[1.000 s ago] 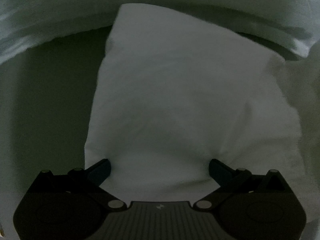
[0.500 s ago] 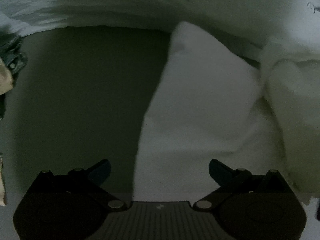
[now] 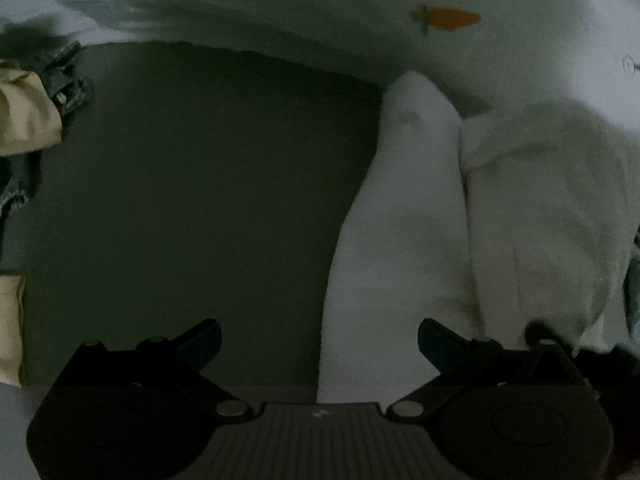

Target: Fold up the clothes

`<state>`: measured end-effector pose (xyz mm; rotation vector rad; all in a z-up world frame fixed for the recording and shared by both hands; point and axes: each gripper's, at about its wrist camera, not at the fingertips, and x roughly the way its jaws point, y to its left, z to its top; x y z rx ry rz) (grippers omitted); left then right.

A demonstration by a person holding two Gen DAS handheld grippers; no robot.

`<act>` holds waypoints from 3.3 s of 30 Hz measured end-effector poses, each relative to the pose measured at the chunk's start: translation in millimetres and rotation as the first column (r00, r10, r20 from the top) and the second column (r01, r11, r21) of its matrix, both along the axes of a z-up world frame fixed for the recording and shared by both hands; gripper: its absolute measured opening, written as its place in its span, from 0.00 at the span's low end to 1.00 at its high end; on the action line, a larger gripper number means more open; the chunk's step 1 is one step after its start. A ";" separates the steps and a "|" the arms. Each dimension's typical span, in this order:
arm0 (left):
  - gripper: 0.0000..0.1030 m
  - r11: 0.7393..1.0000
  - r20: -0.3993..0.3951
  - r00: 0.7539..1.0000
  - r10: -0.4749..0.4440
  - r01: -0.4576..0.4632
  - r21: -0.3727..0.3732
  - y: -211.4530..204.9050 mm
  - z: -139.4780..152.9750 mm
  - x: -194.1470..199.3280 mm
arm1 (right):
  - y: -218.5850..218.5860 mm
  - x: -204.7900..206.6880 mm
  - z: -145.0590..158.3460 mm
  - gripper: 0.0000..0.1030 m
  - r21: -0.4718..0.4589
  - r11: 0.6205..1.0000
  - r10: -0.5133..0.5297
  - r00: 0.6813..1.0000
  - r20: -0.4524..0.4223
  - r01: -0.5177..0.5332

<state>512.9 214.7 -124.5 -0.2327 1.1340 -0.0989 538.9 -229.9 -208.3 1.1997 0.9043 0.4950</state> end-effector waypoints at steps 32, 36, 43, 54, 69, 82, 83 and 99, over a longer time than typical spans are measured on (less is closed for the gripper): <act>1.00 0.990 0.019 0.992 0.123 -0.121 -0.079 27.9 12.0 -17.3 | 37.5 6.0 118.8 0.43 -0.425 0.900 0.273 0.891 0.362 -0.103; 1.00 0.985 0.013 0.992 0.122 -0.119 -0.125 24.2 0.5 -23.6 | 39.3 4.7 89.7 0.28 -0.492 0.869 0.184 0.955 0.232 -0.047; 1.00 0.991 0.073 0.994 0.083 -0.074 -0.109 8.7 8.5 -7.0 | 2.9 -3.9 90.9 0.32 -0.595 0.804 0.097 0.980 0.176 0.028; 1.00 0.986 0.165 0.985 0.045 -0.018 -0.164 4.2 -30.8 21.3 | -52.7 9.9 64.0 0.84 -0.833 0.549 0.110 0.983 0.146 0.062; 0.82 0.860 0.160 0.968 0.191 -0.087 -0.503 6.0 -50.0 7.9 | -137.9 16.5 8.2 0.26 -0.223 0.974 -0.044 0.999 -0.023 0.037; 0.28 0.767 0.285 0.931 0.228 0.008 -0.642 1.6 26.1 -44.9 | -128.5 -96.0 30.8 0.19 0.385 0.906 -0.216 0.975 0.057 0.178; 0.28 0.771 0.307 0.928 0.211 0.035 -0.636 -2.0 36.8 -50.3 | -130.1 -100.8 35.0 0.19 0.391 0.902 -0.224 0.973 0.064 0.182; 0.28 0.691 0.510 0.860 -0.004 0.371 -0.620 -69.0 109.8 -177.2 | -187.5 -301.3 129.5 0.18 0.370 0.862 -0.444 0.869 0.220 0.347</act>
